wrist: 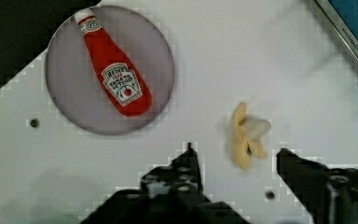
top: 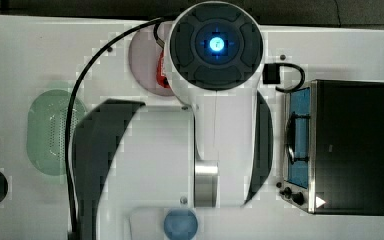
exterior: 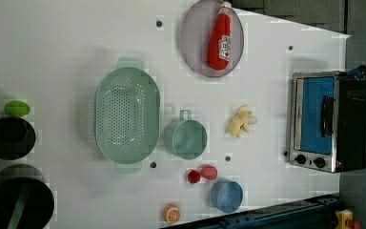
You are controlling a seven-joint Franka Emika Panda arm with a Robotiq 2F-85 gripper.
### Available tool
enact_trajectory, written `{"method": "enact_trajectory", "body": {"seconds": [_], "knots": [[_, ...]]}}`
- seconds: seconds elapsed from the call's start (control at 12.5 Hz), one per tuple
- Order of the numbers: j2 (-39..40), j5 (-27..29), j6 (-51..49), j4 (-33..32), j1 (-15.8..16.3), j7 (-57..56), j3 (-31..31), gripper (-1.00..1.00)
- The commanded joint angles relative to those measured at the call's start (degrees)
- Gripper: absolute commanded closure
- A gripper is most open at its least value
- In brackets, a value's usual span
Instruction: Pick banana from table and place on oven.
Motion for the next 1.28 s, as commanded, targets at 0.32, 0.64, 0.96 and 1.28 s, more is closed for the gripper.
{"method": "enact_trajectory", "body": {"seconds": [0.32, 0.64, 0.96, 1.28], "knots": [[-26.37, -1.49, -8.75, -17.96, -1.55, 7.21, -0.94, -1.0], [-24.57, -1.49, -5.72, -20.59, -1.55, 7.21, -0.91, -1.0], [-19.61, -1.49, 5.92, -26.76, -1.54, 7.21, -0.74, -1.0], [-11.89, -1.49, 20.51, -32.66, -1.56, 7.21, -0.75, -1.0]]}}
